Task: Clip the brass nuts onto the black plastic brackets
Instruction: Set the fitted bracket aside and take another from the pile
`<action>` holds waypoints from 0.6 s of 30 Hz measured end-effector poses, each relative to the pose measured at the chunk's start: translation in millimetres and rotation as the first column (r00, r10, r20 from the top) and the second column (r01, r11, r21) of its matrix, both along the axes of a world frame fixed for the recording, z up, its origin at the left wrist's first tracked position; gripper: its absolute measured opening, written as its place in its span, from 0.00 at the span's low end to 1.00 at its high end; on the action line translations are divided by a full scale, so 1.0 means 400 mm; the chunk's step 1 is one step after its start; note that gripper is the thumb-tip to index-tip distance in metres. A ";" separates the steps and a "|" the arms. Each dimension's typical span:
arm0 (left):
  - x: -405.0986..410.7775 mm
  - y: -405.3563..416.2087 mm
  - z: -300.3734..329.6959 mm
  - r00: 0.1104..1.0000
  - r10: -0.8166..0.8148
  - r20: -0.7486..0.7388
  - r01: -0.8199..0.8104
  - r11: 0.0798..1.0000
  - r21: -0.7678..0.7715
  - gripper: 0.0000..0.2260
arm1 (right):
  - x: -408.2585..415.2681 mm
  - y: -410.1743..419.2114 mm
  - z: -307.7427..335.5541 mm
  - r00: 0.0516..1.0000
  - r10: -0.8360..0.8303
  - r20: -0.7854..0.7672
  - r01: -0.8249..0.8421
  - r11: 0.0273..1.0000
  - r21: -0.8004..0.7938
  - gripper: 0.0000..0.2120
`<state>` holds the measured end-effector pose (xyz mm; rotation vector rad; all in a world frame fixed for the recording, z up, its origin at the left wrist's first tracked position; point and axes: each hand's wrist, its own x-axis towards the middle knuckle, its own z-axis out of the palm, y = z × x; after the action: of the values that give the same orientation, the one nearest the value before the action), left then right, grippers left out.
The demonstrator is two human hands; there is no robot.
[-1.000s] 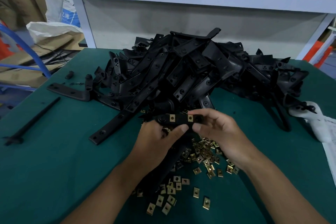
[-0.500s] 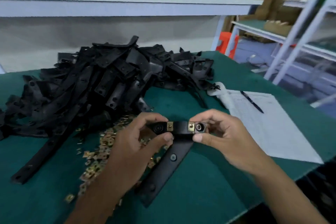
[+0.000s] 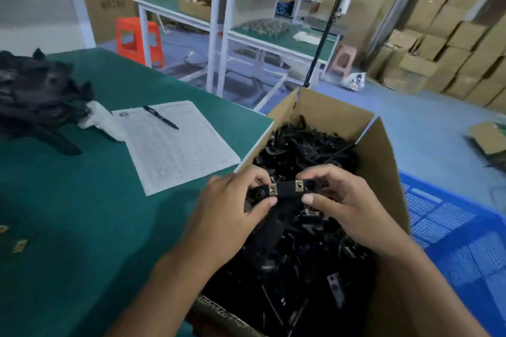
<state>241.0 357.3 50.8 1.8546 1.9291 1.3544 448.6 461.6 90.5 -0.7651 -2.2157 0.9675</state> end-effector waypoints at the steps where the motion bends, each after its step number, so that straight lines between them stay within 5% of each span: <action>1: 0.014 0.018 -0.002 1.000 -0.010 -0.010 0.010 1.000 -0.002 0.11 | 0.020 0.006 -0.005 0.999 -0.030 0.014 0.030 0.999 0.013 0.11; 9: -0.050 -0.061 -0.020 0.993 0.108 -0.045 -0.108 0.994 -0.003 0.10 | 0.000 0.020 -0.073 0.986 -0.166 0.001 0.166 0.986 -0.033 0.10; 14: -0.267 -0.313 -0.020 0.893 0.446 -0.066 -0.447 0.894 -0.005 0.10 | -0.220 0.010 -0.196 0.997 0.071 0.019 -0.066 0.976 -0.207 0.11; 16: -0.357 -0.441 -0.016 0.806 0.592 -0.009 -0.592 0.805 -0.031 0.08 | -0.356 -0.058 -0.218 0.958 0.274 0.088 -0.261 0.955 -0.139 0.07; 18: -0.436 -0.574 -0.020 0.678 0.734 0.018 -0.733 0.678 -0.059 0.03 | -0.499 -0.157 -0.209 0.911 0.399 0.102 -0.398 0.917 -0.024 0.15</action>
<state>66.6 127.8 42.7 0.9901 2.8101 1.4598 248.9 398.8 6.9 -0.3717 -2.5223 1.1418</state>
